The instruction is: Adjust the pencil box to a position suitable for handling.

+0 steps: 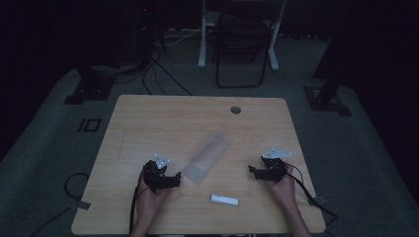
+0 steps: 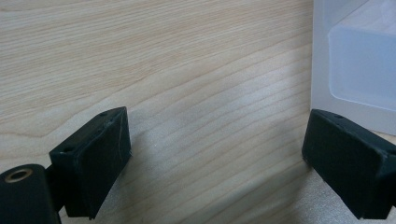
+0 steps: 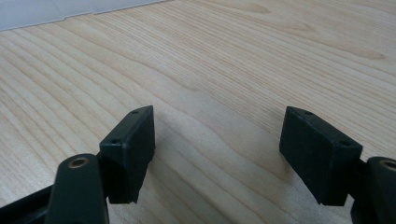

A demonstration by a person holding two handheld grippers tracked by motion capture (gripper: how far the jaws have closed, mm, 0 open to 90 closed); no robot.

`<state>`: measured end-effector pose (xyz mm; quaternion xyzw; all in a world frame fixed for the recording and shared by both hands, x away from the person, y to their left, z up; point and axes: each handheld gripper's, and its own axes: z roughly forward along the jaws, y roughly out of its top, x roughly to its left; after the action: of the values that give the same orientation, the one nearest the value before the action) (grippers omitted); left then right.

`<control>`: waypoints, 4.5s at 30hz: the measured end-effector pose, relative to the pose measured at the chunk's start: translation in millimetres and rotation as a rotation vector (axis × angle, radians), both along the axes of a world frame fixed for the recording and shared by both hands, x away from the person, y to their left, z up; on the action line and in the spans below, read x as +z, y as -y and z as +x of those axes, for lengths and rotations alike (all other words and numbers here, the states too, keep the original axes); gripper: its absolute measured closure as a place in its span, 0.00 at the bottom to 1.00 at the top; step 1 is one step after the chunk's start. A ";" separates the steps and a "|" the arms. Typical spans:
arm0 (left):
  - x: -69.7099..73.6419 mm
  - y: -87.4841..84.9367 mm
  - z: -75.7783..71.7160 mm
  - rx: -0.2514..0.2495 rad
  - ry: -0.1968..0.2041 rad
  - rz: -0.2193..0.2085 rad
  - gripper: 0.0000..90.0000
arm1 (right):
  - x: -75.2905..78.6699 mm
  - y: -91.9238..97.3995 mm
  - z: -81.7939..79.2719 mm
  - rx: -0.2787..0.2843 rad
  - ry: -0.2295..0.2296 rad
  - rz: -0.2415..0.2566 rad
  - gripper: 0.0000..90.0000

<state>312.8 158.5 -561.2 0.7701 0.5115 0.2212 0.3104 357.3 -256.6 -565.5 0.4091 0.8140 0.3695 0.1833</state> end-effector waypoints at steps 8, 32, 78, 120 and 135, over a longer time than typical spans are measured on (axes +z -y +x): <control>0.0 -1.1 -1.1 -0.004 0.003 -0.001 0.10 | -0.3 -1.6 -0.2 0.018 -0.007 -0.006 0.23; 35.1 16.6 -9.9 -0.183 0.077 -0.015 0.51 | -0.3 -1.7 -0.2 0.019 -0.007 -0.006 0.23; 43.9 66.6 22.0 -0.266 0.175 0.104 0.90 | -0.3 -1.6 -0.2 0.019 -0.007 -0.006 0.23; 14.3 9.9 -1.3 -0.200 0.064 0.015 0.47 | 11.6 -16.9 -6.7 0.057 0.029 0.017 0.46; 15.8 33.5 26.9 -0.271 0.053 0.026 0.50 | 21.5 -21.6 -17.4 0.196 0.020 0.146 0.44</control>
<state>339.6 125.0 -545.5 0.8300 0.3914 0.2044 0.3407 339.9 -234.9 -544.0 0.3359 0.8191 0.4480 0.1243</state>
